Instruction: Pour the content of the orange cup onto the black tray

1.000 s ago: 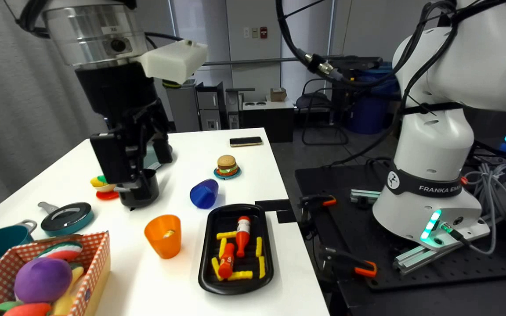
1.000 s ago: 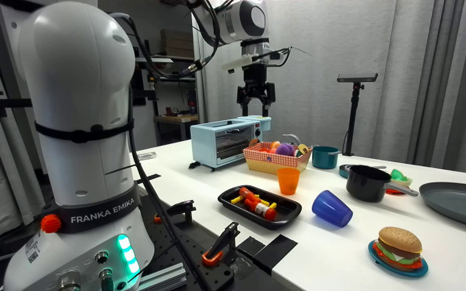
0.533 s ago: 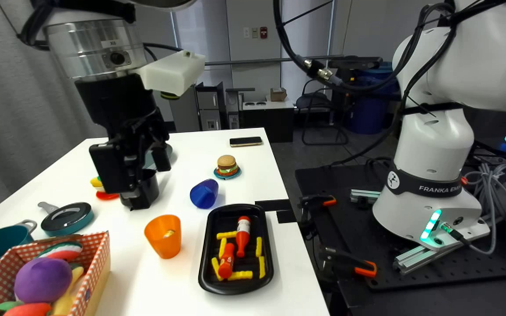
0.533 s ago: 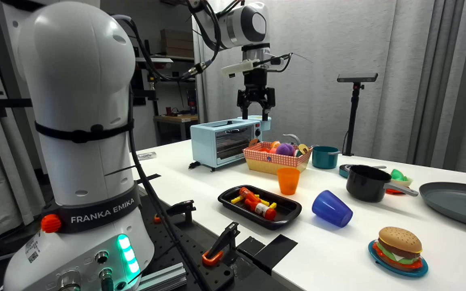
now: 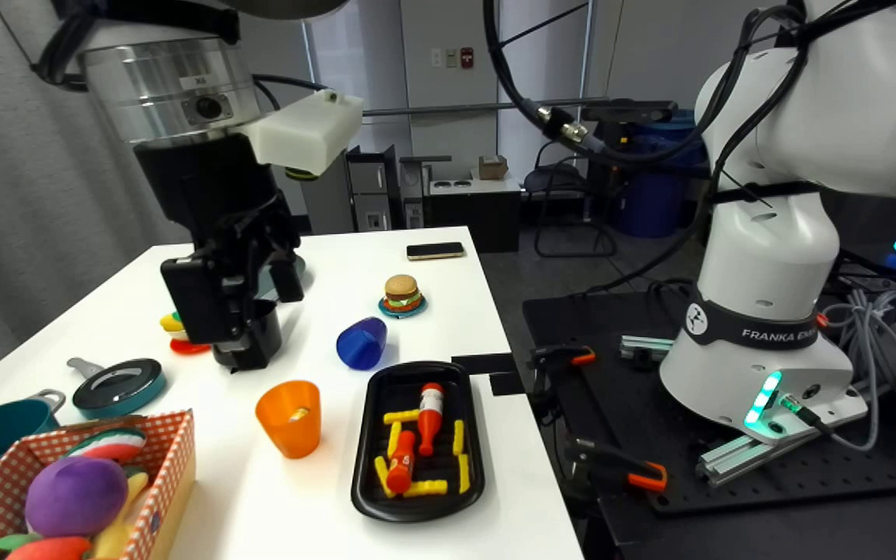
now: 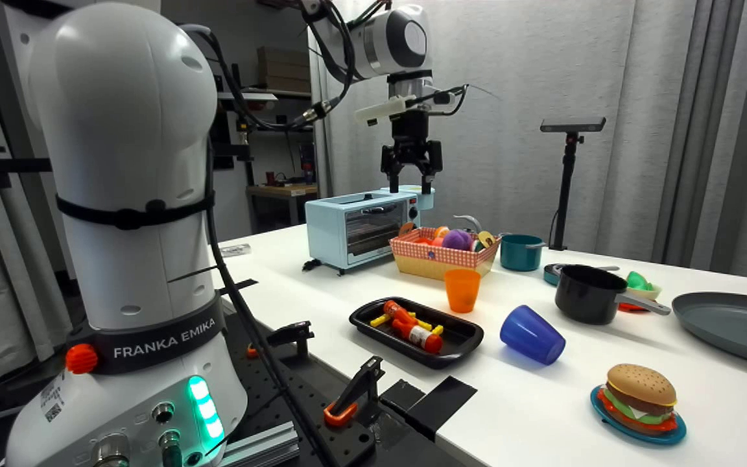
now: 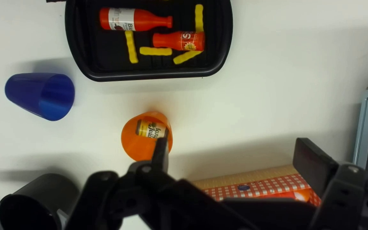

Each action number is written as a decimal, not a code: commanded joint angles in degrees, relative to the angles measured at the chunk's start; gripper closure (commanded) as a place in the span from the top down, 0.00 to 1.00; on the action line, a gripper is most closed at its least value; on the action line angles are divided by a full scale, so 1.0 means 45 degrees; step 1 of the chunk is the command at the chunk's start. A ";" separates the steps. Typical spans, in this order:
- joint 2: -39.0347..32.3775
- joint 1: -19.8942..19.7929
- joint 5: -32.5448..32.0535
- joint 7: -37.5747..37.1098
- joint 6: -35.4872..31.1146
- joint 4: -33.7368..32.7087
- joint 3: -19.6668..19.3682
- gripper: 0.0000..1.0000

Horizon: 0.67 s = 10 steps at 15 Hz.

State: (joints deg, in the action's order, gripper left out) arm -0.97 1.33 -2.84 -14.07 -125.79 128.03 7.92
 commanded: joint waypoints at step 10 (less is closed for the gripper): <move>-0.2725 0.0035 0.0126 0.0264 -0.0054 -0.1759 -0.1145 1.00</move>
State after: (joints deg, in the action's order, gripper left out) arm -8.62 1.29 -2.81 -13.82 -125.84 124.23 4.36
